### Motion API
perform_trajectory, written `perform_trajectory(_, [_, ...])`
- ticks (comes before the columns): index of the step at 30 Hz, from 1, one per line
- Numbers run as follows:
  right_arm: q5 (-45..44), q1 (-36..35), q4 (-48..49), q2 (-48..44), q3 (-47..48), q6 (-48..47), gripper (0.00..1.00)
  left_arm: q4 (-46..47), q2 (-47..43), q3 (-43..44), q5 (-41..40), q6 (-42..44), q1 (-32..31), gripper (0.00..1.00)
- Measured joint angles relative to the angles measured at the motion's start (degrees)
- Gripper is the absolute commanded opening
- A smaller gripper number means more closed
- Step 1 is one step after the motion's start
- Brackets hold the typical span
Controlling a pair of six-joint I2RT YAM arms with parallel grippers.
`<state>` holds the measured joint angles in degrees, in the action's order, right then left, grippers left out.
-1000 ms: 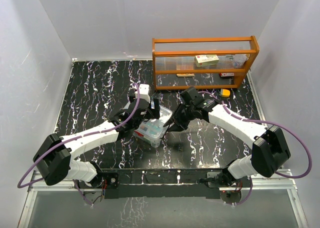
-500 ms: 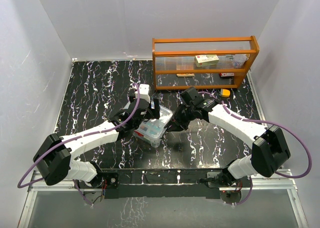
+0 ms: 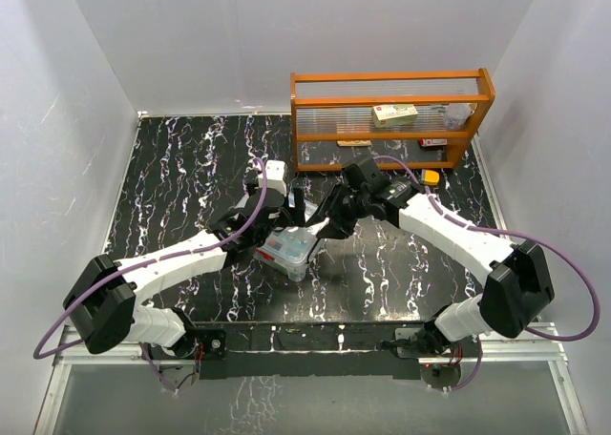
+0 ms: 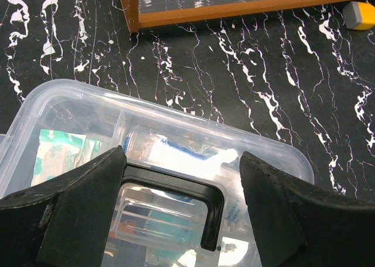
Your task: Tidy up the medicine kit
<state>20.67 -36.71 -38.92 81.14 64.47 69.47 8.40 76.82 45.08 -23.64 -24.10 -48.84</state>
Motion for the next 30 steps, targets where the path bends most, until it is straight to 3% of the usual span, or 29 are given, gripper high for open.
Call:
perform_trajectory(10, [-2.3, 0.0, -0.2, 0.4, 1.3, -5.1, 0.46, -1.0, 0.2, 0.7, 0.0, 0.0, 0.0, 0.77])
perform_trajectory(17, [-5.7, 0.0, -1.2, -3.5, 2.0, -12.3, 0.64, -6.6, -0.8, 3.7, 2.4, 0.0, 0.1, 0.8])
perform_trajectory(23, [-6.8, 0.0, 1.9, -14.7, -4.7, -15.8, 0.75, -16.7, -2.4, 7.5, 7.4, -0.2, -0.1, 0.82])
perform_trajectory(30, [-4.3, -0.7, 7.3, -13.7, -13.5, -17.2, 0.79, -25.2, -0.9, 12.7, 12.3, -1.0, 1.1, 0.81])
